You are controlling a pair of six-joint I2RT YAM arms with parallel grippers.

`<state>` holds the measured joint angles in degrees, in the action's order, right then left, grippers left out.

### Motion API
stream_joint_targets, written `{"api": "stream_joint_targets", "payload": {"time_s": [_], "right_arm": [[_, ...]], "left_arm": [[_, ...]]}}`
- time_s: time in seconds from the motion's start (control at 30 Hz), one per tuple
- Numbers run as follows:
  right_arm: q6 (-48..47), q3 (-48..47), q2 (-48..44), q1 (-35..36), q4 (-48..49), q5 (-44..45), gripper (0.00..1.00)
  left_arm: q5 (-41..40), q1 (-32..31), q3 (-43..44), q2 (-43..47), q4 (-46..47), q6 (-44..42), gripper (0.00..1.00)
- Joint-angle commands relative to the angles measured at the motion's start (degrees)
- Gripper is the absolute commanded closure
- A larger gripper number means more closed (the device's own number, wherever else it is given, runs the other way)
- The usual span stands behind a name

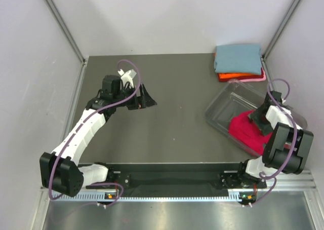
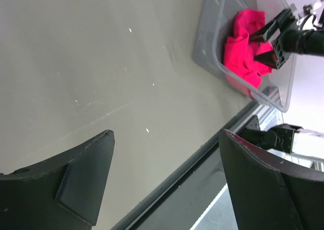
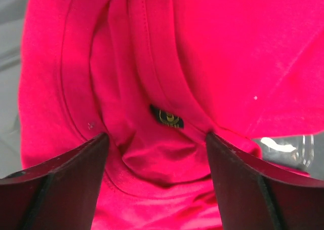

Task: Fold and stack the t-shirts
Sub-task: Grab the tshirt from the pile, then move the tshirt to the center of the board

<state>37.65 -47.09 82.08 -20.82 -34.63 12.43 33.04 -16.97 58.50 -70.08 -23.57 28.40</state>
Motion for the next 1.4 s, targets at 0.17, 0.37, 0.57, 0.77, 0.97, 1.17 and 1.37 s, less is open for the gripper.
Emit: {"api": "stream_joint_targets", "payload": {"time_s": [0.17, 0.37, 0.57, 0.77, 0.97, 1.17, 1.37], "right_arm": [[-0.21, 1.83, 2.82, -2.91, 5.19, -2.06, 0.49], [-3.19, -2.9, -6.2, -3.88, -0.86, 3.56, 0.88], [-2.67, -10.03, -18.51, -3.7, -6.06, 2.44, 1.0], [-4.24, -24.25, -22.15, 2.79, -7.64, -8.1, 1.0], [-1.82, -41.49, -17.14, 22.89, 1.81, -39.81, 1.0], [-0.22, -44.59, -14.41, 47.78, 10.96, -35.72, 0.94], [0.04, -27.82, -8.01, 53.95, 19.3, -29.83, 0.79]], "left_arm": [[-2.45, -0.08, 3.11, 1.88, -1.47, -1.68, 0.14], [-5.09, 0.01, 3.99, 3.37, -2.7, -2.04, 0.14], [-1.66, 0.01, 3.82, 6.27, 1.07, 2.27, 0.16], [-4.11, 0.1, 6.53, 5.84, -1.74, 2.71, 0.18], [-8.59, 2.46, 10.05, 7.32, -3.58, 4.64, 0.19], [-8.17, 8.18, 12.25, 12.33, -6.92, 5.79, 0.18], [-14.22, 9.5, 11.47, 16.37, -18.96, 0.34, 0.17]]}}
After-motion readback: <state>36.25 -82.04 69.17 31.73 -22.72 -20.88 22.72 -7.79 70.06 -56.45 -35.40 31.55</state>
